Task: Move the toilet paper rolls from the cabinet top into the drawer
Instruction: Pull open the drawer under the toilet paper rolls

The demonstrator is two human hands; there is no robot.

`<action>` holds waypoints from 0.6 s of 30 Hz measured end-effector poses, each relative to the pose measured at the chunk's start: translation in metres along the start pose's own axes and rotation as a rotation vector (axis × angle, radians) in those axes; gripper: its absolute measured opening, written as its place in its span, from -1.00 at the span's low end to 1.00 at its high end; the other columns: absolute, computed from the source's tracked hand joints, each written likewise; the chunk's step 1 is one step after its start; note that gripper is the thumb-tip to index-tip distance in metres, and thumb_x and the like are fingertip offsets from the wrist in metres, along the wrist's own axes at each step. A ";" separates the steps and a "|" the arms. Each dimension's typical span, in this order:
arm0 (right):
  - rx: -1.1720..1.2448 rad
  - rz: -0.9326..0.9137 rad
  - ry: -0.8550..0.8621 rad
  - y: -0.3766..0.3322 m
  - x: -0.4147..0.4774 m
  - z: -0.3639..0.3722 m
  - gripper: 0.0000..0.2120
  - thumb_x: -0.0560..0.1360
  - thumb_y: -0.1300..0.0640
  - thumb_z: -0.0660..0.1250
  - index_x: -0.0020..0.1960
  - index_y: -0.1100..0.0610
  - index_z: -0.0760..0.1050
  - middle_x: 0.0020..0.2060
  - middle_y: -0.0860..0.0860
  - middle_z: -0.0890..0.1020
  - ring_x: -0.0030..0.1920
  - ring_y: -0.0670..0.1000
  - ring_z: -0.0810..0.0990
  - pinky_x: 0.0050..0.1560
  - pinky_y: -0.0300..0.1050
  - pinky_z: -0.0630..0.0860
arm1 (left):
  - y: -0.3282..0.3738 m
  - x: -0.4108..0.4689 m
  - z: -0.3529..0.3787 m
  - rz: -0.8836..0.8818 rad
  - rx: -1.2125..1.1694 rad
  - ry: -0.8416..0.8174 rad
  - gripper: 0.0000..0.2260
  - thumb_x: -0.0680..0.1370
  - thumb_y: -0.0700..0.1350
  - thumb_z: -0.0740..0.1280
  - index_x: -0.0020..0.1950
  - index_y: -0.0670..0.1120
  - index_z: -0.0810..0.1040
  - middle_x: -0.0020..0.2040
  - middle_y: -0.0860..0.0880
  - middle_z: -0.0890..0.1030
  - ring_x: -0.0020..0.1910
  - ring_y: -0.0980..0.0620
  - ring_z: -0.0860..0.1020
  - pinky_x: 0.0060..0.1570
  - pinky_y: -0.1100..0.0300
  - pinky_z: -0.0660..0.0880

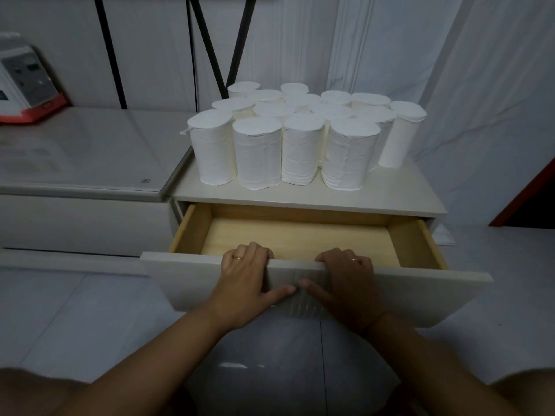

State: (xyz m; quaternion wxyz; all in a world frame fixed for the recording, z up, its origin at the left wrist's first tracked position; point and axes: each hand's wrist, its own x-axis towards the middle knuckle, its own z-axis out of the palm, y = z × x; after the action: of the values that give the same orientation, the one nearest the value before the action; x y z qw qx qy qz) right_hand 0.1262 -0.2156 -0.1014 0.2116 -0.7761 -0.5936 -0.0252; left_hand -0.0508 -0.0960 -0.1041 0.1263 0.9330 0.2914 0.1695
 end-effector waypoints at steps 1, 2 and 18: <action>0.012 0.005 -0.015 -0.003 -0.006 -0.002 -0.49 0.37 -0.38 0.06 0.00 0.01 0.44 -0.11 -0.05 0.52 -0.10 -0.04 0.44 -0.03 -0.13 0.18 | 0.002 -0.006 -0.002 0.000 -0.008 -0.021 -0.45 0.40 0.47 0.05 0.12 0.08 0.31 0.01 0.10 0.34 0.01 0.12 0.26 0.08 0.21 0.08; 0.025 0.008 -0.027 -0.005 -0.011 -0.004 -0.48 0.37 -0.38 0.05 0.01 0.01 0.44 -0.11 -0.05 0.52 -0.09 -0.04 0.44 -0.02 -0.14 0.17 | 0.003 -0.012 -0.004 0.000 -0.017 -0.041 -0.45 0.40 0.48 0.04 0.13 0.09 0.30 0.01 0.12 0.34 0.02 0.13 0.26 0.10 0.21 0.07; 0.103 0.007 -0.171 -0.034 -0.077 -0.029 -0.51 0.40 -0.34 0.05 0.13 -0.03 0.40 0.02 -0.10 0.50 0.04 -0.09 0.41 0.08 -0.21 0.14 | 0.033 -0.079 -0.024 -0.059 -0.138 -0.149 -0.56 0.43 0.41 0.10 0.14 0.16 0.27 0.02 0.21 0.33 0.04 0.22 0.22 0.08 0.26 0.10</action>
State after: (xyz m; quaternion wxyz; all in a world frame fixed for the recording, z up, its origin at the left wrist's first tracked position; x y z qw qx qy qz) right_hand 0.0778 -0.2894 -0.0871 0.2000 -0.7656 -0.6071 0.0727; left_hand -0.1041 -0.1655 -0.0904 0.2164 0.9231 0.2963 0.1156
